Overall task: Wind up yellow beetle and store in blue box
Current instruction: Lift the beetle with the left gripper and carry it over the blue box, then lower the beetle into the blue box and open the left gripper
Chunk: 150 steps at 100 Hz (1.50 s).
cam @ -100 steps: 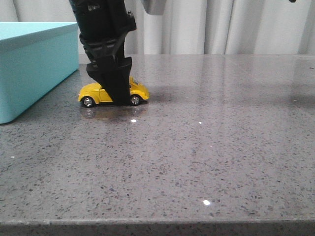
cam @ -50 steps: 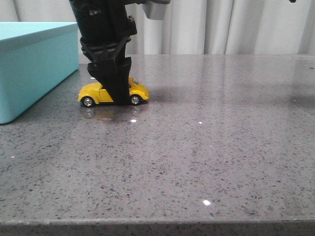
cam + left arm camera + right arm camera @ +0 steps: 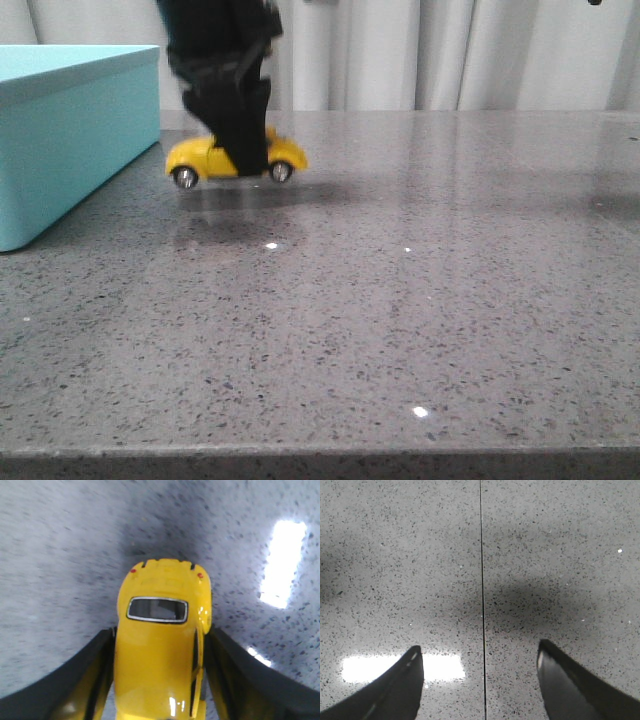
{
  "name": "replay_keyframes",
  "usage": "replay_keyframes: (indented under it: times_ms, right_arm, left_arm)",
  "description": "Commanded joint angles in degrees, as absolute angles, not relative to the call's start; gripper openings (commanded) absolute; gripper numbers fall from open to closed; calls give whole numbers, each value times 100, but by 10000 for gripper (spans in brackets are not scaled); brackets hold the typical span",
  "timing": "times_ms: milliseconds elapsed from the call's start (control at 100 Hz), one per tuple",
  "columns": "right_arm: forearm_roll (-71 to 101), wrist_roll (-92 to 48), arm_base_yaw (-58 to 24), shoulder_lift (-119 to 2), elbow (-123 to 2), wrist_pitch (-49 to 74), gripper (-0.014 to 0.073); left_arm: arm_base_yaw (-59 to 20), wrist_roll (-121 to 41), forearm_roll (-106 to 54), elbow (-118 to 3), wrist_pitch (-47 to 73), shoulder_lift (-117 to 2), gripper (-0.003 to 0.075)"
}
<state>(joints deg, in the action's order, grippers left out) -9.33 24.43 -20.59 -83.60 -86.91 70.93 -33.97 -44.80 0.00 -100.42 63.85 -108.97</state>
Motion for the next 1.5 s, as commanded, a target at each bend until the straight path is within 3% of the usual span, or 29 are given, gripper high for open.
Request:
replay_keyframes:
  times_ms: [0,320,710,1040,1490]
  right_arm:
    - [-1049,2393,-2066,-8117,-8839,6919,489]
    - [-1049,2341,-2066,-8117,-8839,6883,489]
    - [-1049,2334,-2066,-8117,-8839,6876,489]
    - [-1049,2334,-2066,-8117,-8839,6819,489]
    - [-1049,2334,-2066,-8117,-8839,6808,489]
  left_arm:
    - [-3430,-4259,81,-10664,6472,-10589,312]
    - [-3130,-2629,1146,-12505,7277,-10536,313]
    - [-1359,-1721,161,-12548,7277,-10264,313]
    - [-434,-1459,-90,-11251,7268,-10264,313]
    - [-334,-1471,-90,-9759,6396,-10274,313]
